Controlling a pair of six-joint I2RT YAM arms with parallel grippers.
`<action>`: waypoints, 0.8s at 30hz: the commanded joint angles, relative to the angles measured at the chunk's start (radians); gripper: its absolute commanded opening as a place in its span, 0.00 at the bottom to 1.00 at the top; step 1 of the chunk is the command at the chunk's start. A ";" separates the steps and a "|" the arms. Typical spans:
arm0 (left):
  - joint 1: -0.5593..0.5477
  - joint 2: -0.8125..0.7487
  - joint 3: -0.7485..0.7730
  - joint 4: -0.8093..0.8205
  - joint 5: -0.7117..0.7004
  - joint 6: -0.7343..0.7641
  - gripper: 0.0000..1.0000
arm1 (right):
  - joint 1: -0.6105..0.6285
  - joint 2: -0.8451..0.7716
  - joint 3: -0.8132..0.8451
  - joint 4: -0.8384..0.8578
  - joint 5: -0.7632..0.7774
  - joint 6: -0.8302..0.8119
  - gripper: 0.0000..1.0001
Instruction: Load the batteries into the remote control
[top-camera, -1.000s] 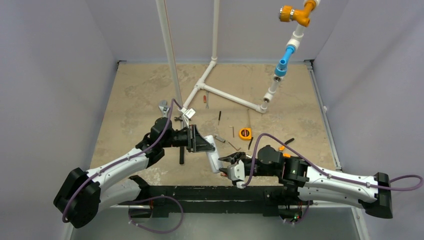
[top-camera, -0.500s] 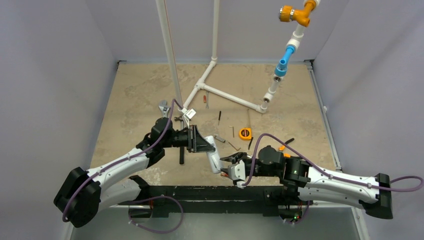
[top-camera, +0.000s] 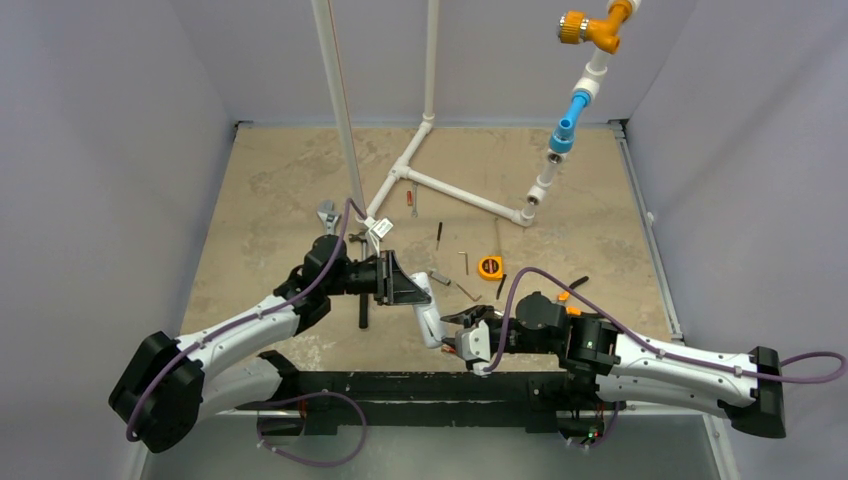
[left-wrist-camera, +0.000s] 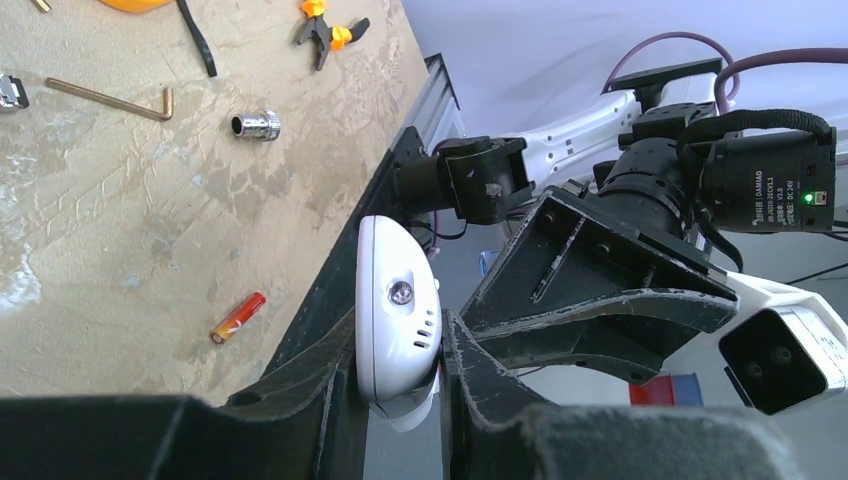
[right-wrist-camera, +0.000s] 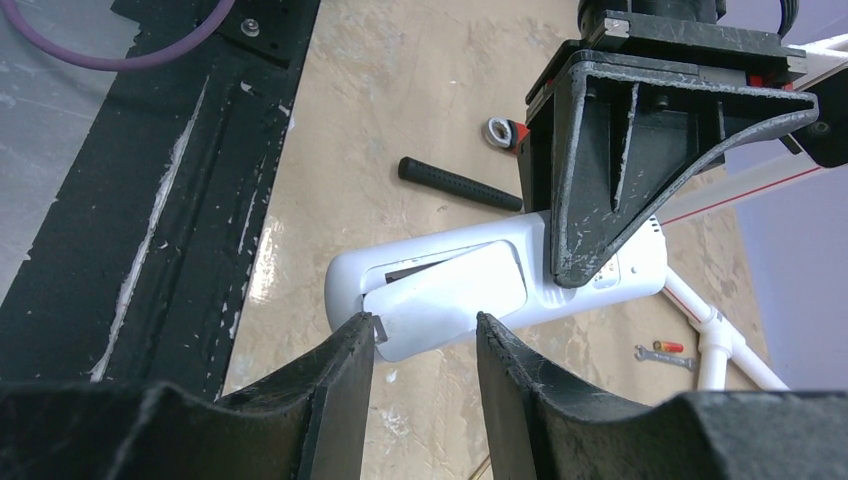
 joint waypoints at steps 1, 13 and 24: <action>-0.015 0.006 0.016 0.065 0.056 -0.026 0.00 | -0.007 -0.007 -0.005 0.028 0.045 0.008 0.40; -0.015 0.017 0.008 0.075 0.057 -0.032 0.00 | -0.007 -0.006 -0.007 0.020 0.032 0.016 0.44; -0.015 0.017 0.007 0.075 0.059 -0.033 0.00 | -0.007 0.003 0.002 0.004 0.003 0.019 0.49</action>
